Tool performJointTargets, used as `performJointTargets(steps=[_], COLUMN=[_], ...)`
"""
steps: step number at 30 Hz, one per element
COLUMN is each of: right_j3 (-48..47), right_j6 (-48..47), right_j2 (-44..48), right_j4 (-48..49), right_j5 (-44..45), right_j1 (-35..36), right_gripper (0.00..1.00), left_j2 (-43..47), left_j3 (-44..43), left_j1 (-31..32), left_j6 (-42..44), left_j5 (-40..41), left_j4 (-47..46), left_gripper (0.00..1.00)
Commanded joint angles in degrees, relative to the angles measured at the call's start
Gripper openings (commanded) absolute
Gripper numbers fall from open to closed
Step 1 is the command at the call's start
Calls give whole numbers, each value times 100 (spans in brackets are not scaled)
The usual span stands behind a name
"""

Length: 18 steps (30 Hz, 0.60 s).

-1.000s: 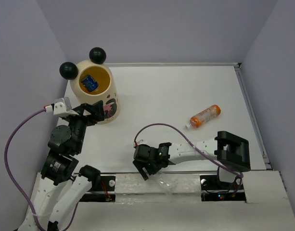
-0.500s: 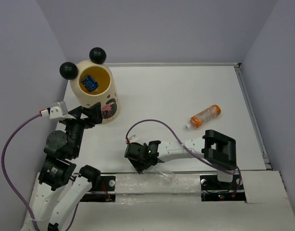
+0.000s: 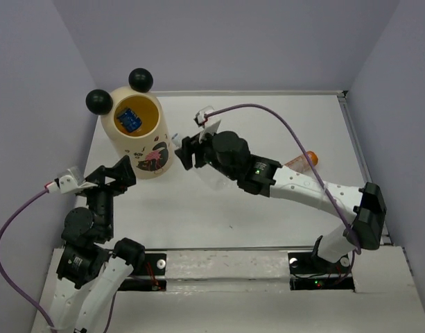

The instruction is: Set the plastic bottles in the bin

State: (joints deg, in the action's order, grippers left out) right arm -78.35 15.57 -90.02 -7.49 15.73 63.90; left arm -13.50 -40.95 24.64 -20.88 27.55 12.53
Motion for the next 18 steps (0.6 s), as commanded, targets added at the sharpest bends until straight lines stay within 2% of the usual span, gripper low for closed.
performJointTargets(steps=[1,2,7,13,18], right_j3=[-645,-951,-2069,-4002,-5242], right_j6=[-1495,-1731,-1777,-1575,-1837], right_j2=[-278,-575,-1570,-3062,-3987], right_j4=[3881,4443,5441,5618,5460], right_j5=[-701,-1033,-2160,-3337,-3506], right_j1=[-52,-123,-369,-642,-695], right_gripper=[7,6,4,0,0], left_j2=[453,505,480,409,383], left_j3=[104,113,131,166,184], left_j1=[-21,-30,-39,-39,-39], left_j6=[-91,-91,-100,-47,-30], left_j5=[865,1023,1130,1103,1086], left_j4=[-313,-330,-348,-401,-454], left_gripper=[99,99,99,99,99])
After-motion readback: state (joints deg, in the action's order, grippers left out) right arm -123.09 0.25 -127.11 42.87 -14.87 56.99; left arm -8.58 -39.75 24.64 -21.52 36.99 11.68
